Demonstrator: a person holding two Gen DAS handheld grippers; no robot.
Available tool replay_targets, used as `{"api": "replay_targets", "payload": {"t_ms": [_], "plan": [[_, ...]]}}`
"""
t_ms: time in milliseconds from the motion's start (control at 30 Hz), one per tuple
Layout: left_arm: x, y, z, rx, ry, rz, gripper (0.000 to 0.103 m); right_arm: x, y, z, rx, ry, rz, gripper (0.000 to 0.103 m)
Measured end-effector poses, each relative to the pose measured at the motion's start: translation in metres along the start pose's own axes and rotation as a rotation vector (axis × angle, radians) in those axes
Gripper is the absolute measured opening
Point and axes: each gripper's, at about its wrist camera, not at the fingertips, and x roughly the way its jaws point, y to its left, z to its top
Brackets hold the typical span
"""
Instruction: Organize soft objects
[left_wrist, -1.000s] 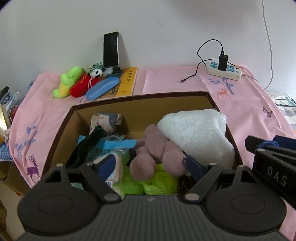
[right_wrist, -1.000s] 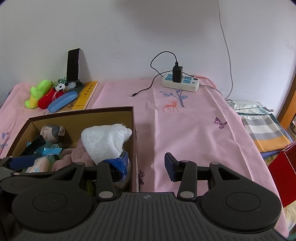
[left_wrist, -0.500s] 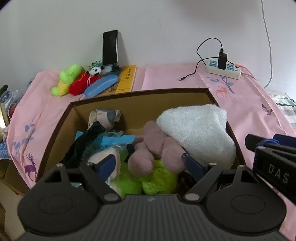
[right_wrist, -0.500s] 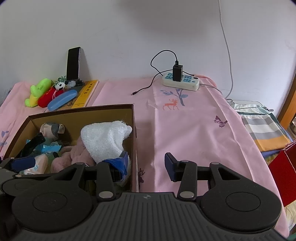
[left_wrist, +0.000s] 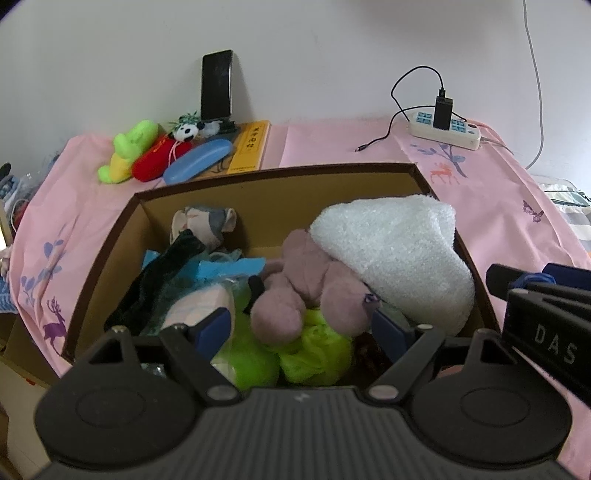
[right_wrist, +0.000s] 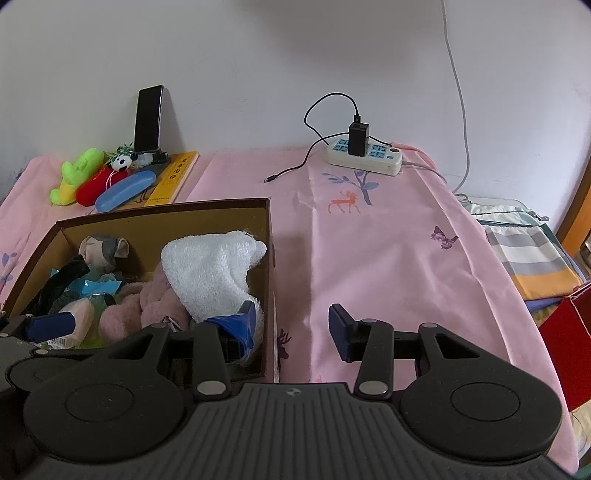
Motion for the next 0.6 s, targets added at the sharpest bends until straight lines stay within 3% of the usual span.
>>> {"api": "replay_targets", "payload": {"t_ms": [600], "plan": [[-0.0020, -0.0028, -0.0007, -0.003, -0.006, 0.002, 0.085, -0.0013, -0.0006, 0.0001, 0.003, -0.006, -0.001, 0.028]]}}
